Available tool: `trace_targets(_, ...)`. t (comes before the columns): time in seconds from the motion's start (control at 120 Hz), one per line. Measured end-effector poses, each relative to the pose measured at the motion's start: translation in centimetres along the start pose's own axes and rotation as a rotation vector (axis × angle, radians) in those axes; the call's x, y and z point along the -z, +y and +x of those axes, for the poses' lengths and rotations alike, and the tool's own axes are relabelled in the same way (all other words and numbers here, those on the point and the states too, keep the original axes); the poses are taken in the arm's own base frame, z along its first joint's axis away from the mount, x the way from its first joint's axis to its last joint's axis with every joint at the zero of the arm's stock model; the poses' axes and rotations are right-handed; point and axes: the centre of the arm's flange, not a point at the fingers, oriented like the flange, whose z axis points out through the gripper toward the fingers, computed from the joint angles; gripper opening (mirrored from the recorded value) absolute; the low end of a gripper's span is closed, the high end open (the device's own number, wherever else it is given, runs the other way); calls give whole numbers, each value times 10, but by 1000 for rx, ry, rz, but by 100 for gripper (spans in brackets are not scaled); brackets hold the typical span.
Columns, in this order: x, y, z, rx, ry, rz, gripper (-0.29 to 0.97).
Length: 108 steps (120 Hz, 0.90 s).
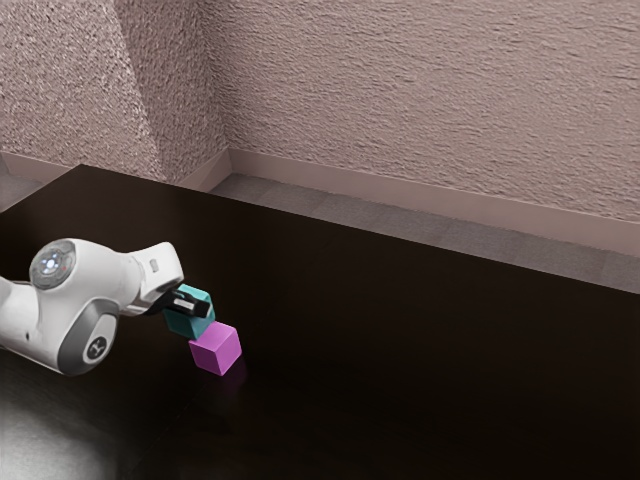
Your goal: Pick up the blue block with one arm, and put the blue block on the pink block with one arm
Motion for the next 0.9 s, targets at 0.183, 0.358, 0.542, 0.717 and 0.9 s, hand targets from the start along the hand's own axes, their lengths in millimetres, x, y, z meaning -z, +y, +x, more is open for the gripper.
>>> trace_targets(0.183,2,7,2,-12,9,-9,39)
trace_targets(0.358,4,13,-1,-23,9,-19,39)
trace_targets(0.542,5,12,-1,-21,11,-17,39)
trace_targets(0.717,6,22,0,-37,14,-30,39)
trace_targets(0.9,6,27,1,-43,15,-37,39)
